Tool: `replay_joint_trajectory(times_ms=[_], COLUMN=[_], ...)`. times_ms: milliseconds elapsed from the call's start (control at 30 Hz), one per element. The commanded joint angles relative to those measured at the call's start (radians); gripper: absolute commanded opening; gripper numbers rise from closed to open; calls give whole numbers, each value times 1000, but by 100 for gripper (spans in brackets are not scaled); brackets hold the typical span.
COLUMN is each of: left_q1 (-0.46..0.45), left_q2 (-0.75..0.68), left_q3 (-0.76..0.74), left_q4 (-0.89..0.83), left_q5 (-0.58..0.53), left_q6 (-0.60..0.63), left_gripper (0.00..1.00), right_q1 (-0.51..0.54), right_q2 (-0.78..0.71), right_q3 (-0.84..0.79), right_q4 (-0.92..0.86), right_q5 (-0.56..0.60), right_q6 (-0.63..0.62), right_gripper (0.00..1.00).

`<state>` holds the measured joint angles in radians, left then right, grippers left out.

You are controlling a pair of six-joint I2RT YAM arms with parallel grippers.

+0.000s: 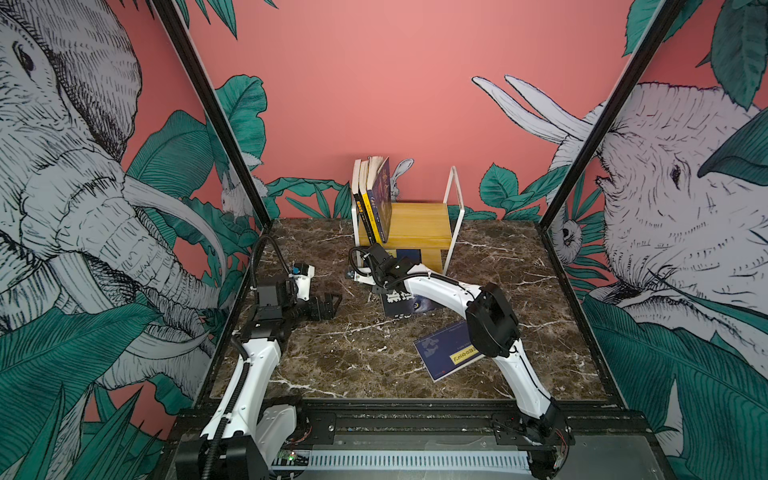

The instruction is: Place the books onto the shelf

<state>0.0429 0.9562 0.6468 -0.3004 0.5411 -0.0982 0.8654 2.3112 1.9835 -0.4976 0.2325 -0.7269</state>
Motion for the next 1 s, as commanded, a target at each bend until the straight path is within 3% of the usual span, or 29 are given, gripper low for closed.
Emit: replay_joint_trajectory(times_ms=[0,567,967], left_q1=[9,9,8], left_q2=[-7,-1,-8], left_q3=[-16,-15,-22], left_q4=[17,16,19], left_q5=[14,11,17], left_q6=[-2,-2,-2], left_gripper=[99,99,99], right_q1=[-2,-5,-17], right_q2=[25,53,46], right_q3=[30,98,84], right_q4=[11,20,-1], right_q5=[19,47,60], right_q6=[13,79,7], right_gripper=[53,45,50])
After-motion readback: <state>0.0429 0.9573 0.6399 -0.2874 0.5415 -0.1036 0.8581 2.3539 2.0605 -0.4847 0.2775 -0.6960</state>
